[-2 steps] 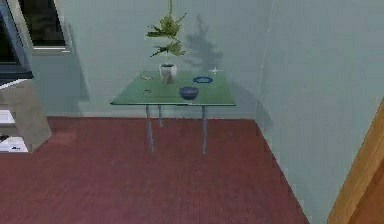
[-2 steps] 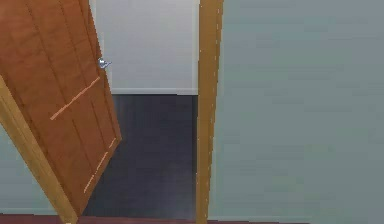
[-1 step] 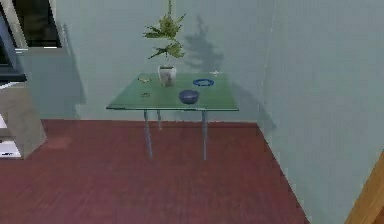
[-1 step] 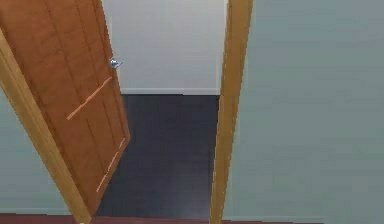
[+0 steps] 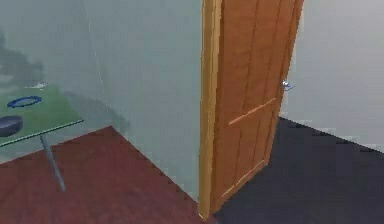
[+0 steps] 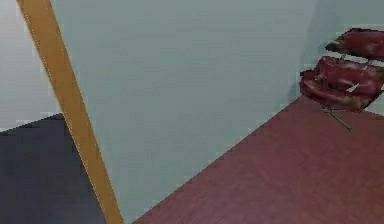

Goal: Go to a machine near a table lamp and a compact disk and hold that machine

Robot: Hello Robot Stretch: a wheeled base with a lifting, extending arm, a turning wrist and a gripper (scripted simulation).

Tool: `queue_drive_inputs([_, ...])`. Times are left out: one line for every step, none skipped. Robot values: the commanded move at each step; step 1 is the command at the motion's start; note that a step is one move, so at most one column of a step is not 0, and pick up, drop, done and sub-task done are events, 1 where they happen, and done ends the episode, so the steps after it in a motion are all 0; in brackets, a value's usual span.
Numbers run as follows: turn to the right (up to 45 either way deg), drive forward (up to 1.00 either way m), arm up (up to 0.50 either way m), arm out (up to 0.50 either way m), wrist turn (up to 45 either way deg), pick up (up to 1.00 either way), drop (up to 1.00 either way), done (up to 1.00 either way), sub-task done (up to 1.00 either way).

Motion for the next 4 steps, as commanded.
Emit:
queue_drive_inputs([0.0,0.6,0.0,0.0,0.0,0.0,0.0,0.0,0.0])
queue_drive_inputs([45.0,0.0,0.0,0.0,0.0,0.0,0.0,0.0,0.0])
queue_drive_inputs([27.0,0.0,0.0,0.0,0.0,0.0,0.0,0.0,0.0])
queue_drive_inputs([0.0,0.95,0.0,0.0,0.0,0.0,0.0,0.0,0.0])
